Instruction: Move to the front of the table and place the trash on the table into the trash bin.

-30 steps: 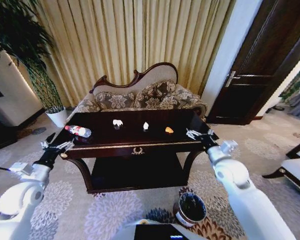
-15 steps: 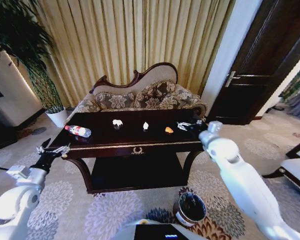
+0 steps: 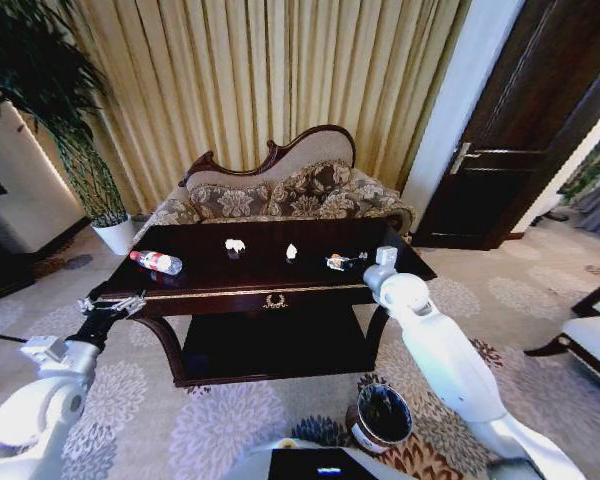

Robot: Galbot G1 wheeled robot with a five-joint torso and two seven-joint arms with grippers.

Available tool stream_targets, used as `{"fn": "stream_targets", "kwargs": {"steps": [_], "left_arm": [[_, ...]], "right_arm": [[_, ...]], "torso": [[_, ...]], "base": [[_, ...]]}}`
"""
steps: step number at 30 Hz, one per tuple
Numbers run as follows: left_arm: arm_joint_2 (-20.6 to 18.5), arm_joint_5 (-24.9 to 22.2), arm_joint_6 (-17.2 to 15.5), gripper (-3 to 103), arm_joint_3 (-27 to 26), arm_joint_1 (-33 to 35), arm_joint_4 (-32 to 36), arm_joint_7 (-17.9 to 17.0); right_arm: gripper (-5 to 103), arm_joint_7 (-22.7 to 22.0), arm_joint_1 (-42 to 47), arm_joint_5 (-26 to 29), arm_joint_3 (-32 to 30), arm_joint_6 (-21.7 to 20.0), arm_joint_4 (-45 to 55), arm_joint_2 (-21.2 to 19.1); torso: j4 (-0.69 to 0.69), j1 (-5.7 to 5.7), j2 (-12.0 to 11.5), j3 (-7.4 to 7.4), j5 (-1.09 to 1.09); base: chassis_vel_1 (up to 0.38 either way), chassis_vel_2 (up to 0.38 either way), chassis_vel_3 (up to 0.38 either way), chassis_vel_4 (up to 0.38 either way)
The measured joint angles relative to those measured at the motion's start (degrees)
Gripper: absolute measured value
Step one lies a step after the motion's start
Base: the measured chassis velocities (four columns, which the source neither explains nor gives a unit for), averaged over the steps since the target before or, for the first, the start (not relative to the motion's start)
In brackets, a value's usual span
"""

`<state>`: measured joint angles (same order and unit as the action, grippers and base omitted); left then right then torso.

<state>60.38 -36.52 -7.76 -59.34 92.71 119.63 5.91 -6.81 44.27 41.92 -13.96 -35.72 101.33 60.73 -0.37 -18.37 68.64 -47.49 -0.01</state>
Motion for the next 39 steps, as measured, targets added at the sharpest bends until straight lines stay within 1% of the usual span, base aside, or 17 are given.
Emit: {"fn": "stream_targets", "kwargs": {"steps": [9, 18, 29, 30, 31, 33, 35, 36, 39], "left_arm": [[-0.36, -0.13, 0.17, 100, 0.23, -0.11, 0.16, 0.04], [-0.47, -0.37, 0.44, 100, 0.07, 0.05, -0.29, 0.21], [-0.11, -0.58, 0.74, 100, -0.09, 0.11, -0.64, 0.35], [-0.02, -0.58, 0.75, 100, 0.03, 0.06, -0.61, 0.36], [0.01, -0.58, 0.76, 100, 0.13, 0.00, -0.57, 0.36], [0.01, -0.58, 0.81, 100, 0.21, -0.09, -0.57, 0.36], [-0.08, -0.71, 1.72, 100, 0.46, -0.23, -0.66, 0.37], [-0.08, -0.71, 1.72, 100, 0.46, -0.23, -0.66, 0.37], [-0.16, -1.02, 2.05, 100, 0.58, -0.24, -0.68, 0.42]], "right_arm": [[100, 0.00, -0.63, -1.58, 1.81, 1.03, -1.89, 0.42], [100, 0.00, -2.09, -3.62, 5.04, 2.82, -4.50, 2.15], [100, 0.00, -2.87, -4.77, 5.84, 4.01, -6.58, 3.59], [103, 0.00, -2.83, -5.03, 5.76, 4.20, -6.78, 3.62], [100, 0.00, -2.74, -5.20, 5.65, 4.32, -6.91, 3.62], [100, 0.00, -2.62, -5.32, 5.57, 4.40, -6.98, 3.62], [94, 0.00, -2.32, -6.01, 5.30, 4.53, -7.05, 3.59], [94, 0.00, -2.32, -6.01, 5.30, 4.53, -7.05, 3.59], [87, 0.00, -1.74, -7.02, 4.95, 4.77, -7.30, 3.50]], "torso": [[-0.01, 0.00, 0.00, 0.00, 0.00], [0.00, 0.00, 0.00, 0.00, 0.00], [0.00, 0.00, 0.00, 0.00, 0.01], [0.00, 0.01, 0.00, 0.00, 0.00], [0.00, 0.01, 0.00, 0.00, 0.00], [0.00, 0.01, 0.00, 0.00, 0.00], [0.00, 0.01, 0.00, 0.00, 0.00], [0.00, 0.01, 0.00, 0.00, 0.00], [0.00, 0.01, 0.00, 0.00, 0.01]], "base": [[0.000, 0.000, 0.000, 0.000], [0.000, 0.000, 0.000, 0.000], [0.000, 0.000, 0.000, 0.000], [0.000, 0.000, 0.000, 0.000], [0.000, 0.000, 0.000, 0.000], [0.000, 0.000, 0.000, 0.000], [0.000, 0.000, 0.000, 0.000], [0.000, 0.000, 0.000, 0.000], [0.000, 0.000, 0.000, 0.000]]}}
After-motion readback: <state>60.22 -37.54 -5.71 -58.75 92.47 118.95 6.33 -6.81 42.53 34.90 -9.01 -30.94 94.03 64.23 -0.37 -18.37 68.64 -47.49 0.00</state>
